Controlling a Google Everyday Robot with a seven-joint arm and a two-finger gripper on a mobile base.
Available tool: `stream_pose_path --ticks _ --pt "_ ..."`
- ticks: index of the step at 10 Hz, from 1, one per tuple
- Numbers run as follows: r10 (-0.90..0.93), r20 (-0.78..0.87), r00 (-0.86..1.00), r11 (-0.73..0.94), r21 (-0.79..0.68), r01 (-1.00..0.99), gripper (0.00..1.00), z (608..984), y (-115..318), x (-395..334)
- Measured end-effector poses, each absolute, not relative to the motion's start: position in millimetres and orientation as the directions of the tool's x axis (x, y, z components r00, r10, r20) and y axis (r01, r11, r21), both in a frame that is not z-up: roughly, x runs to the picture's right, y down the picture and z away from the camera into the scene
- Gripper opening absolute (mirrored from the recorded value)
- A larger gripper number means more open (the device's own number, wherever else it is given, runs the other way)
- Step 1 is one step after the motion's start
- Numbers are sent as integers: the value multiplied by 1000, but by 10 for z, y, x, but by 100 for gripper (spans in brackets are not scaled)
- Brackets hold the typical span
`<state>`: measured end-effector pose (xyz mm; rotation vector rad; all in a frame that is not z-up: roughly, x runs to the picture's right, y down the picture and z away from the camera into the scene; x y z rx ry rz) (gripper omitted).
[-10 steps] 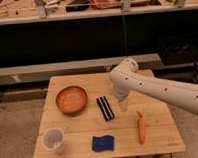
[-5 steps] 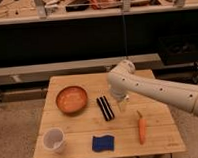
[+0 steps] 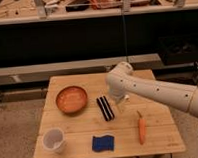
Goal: Place the eraser on the white sponge
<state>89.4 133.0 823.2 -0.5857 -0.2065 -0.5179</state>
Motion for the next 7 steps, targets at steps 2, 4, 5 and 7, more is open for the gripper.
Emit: stream_pose_path --ticks 2,4,5,7 --pt "-418 343 841 697 -473 539 80 8287 1374 857" --pt "-435 357 827 683 -468 561 80 8319 1381 837" --pt "-441 364 821 673 -471 570 80 8323 1410 841" --pt "-452 383 806 659 -465 591 80 8355 1444 800"
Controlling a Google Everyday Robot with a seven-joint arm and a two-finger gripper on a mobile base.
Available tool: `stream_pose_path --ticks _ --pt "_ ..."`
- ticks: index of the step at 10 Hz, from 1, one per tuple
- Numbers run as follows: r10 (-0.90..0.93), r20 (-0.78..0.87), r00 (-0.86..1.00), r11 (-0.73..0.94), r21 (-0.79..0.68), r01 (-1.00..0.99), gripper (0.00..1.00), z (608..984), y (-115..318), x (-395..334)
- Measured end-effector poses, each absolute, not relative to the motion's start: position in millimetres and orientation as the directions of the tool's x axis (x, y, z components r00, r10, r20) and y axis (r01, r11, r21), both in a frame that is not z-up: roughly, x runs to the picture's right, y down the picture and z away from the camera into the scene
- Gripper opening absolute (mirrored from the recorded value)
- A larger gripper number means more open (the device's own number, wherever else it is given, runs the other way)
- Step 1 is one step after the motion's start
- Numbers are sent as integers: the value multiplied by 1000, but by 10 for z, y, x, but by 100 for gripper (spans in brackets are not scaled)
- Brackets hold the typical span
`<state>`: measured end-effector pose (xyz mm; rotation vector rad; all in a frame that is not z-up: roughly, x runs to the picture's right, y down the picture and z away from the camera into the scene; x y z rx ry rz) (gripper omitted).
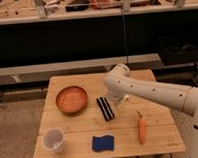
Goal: Place the eraser on the white sponge
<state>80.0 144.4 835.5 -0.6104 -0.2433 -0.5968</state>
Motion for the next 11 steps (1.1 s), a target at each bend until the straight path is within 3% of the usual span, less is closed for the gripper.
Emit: stream_pose_path --ticks 11 --pt "-556 471 685 540 -422 729 80 8478 1597 697"
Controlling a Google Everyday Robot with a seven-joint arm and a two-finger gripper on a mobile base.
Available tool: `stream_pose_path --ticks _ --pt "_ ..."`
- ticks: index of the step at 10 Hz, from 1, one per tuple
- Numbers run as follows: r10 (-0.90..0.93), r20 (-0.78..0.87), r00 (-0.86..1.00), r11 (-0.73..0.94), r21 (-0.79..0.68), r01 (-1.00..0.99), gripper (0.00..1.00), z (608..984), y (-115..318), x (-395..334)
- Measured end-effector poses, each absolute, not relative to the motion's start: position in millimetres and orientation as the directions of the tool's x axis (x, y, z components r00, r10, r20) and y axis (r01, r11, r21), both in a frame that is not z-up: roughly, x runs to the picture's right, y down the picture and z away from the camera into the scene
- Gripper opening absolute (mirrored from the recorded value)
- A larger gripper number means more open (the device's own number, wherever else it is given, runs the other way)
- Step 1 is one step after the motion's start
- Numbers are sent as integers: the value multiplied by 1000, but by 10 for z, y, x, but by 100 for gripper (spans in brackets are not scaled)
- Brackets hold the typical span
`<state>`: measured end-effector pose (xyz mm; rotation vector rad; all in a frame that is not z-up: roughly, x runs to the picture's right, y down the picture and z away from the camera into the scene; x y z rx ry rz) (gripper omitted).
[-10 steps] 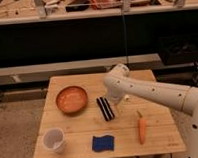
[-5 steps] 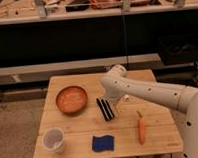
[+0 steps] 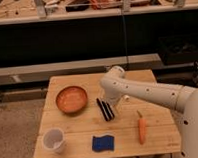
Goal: Place the eraser on the white sponge
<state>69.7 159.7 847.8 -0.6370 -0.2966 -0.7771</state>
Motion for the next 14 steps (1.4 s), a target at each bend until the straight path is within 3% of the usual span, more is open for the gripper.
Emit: stream_pose_path --ticks 14 --pt "-671 555 492 354 -344 870 80 8612 1745 480"
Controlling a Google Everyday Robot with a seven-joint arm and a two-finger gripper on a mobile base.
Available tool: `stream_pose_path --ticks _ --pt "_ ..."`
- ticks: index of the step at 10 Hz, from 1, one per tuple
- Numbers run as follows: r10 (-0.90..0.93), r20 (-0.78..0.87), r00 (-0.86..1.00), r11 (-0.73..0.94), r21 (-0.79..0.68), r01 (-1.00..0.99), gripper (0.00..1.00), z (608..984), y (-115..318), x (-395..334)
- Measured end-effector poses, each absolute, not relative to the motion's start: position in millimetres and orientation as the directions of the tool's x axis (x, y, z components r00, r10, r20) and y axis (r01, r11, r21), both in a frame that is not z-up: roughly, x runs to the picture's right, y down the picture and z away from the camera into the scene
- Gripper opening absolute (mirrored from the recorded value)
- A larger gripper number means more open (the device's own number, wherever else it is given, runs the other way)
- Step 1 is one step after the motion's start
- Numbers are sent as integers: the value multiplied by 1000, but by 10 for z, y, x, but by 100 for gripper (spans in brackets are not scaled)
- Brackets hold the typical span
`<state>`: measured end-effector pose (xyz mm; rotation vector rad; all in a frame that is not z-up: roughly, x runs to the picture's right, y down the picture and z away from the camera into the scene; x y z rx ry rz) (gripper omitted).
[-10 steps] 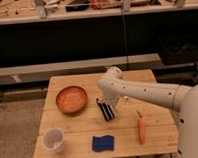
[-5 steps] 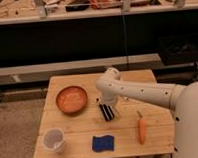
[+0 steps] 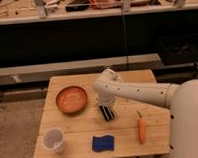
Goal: Place the eraser on the white sponge
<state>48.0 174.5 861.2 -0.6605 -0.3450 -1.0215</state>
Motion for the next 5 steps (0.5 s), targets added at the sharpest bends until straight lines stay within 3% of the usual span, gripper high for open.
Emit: stream_pose_path --ticks 5 --pt "-665 575 476 344 -331 879 80 8801 1836 442"
